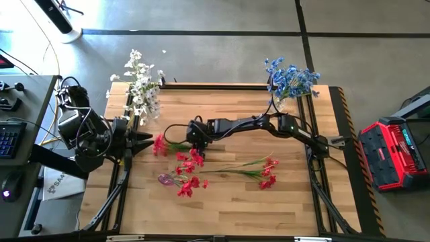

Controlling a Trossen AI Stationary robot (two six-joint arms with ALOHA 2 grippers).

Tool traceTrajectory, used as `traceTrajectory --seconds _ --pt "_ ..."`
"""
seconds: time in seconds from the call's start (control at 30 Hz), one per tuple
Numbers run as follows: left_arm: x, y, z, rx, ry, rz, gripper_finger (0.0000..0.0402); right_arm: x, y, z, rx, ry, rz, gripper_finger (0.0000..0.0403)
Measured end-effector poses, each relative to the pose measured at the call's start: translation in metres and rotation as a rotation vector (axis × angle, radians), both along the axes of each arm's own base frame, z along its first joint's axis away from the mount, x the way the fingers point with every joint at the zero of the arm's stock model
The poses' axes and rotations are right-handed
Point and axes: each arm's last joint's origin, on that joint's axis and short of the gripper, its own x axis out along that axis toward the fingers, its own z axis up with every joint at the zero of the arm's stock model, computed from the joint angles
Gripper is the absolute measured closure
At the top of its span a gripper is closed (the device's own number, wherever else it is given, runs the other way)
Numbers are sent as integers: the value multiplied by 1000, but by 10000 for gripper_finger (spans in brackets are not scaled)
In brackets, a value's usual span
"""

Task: Sort flowers into vase by color
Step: Put the left red flowers into the purple vase

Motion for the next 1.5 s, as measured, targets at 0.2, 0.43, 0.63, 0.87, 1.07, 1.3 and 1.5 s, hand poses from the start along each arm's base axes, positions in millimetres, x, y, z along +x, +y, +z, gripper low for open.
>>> traceTrajectory --seconds 0.2,0.43,0.63,0.87,1.07,1.3,1.5 --pt "0 0 0 2 -4 4 282 -10 -3 15 111 78 -148 399" --pt "0 1 1 8 -6 4 282 -39 -18 94 54 57 -161 402" --pt "0 2 2 20 -41 46 282 -90 -22 159 -46 145 -175 402" --pt "5 10 5 81 -132 211 282 -138 -23 236 -103 -27 -363 403" --pt "19 13 10 83 -139 269 266 -173 -14 287 -117 -220 -469 403" --pt "46 9 25 131 -154 216 228 -197 -2 324 -98 -416 -471 403" --pt "63 17 37 112 -199 144 211 -198 9 340 -82 -555 -420 403"
